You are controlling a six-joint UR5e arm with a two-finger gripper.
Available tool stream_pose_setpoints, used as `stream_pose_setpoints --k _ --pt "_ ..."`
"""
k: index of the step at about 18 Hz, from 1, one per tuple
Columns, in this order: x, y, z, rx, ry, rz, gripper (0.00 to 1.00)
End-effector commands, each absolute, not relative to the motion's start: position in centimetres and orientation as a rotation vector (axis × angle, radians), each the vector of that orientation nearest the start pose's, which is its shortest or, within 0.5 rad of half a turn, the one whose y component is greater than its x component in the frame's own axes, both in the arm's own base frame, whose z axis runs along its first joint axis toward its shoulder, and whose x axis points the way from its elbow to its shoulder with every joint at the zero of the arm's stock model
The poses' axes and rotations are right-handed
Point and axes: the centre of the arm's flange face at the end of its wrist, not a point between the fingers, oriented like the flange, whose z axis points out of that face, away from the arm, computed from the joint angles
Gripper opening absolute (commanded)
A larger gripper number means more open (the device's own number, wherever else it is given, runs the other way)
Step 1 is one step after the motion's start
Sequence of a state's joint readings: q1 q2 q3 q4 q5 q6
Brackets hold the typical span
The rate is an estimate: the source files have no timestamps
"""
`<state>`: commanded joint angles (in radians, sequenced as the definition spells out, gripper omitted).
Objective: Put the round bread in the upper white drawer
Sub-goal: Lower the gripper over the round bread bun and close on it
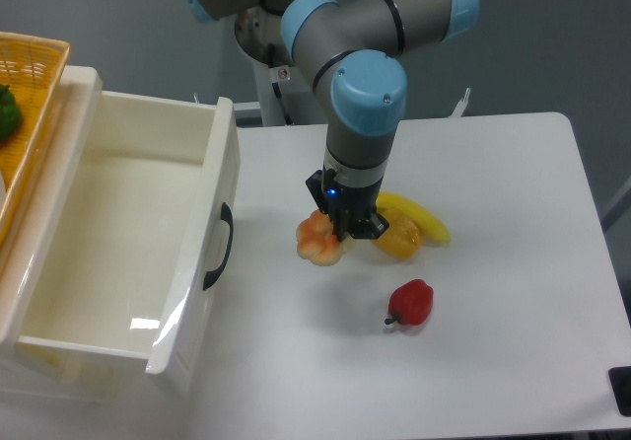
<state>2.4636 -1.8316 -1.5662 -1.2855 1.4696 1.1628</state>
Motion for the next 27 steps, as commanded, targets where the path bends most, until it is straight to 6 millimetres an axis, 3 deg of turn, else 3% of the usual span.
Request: stream_pose_setpoints --k 10,14,18,21,27 --pt "-37.2 48.4 38.9 -3.005 0.361 -0.016 0.00" --pt "-37.7 48.1 41.1 -2.989 0.304 0.019 0.00" --pt "-38.2 47.9 41.8 -2.975 0.222 0.016 0.00" --pt "-37.9 48.2 42.1 -2.945 0.148 -0.018 0.00" --pt "-36.4 47.8 45.4 -2.854 -0.003 -0.040 0.00"
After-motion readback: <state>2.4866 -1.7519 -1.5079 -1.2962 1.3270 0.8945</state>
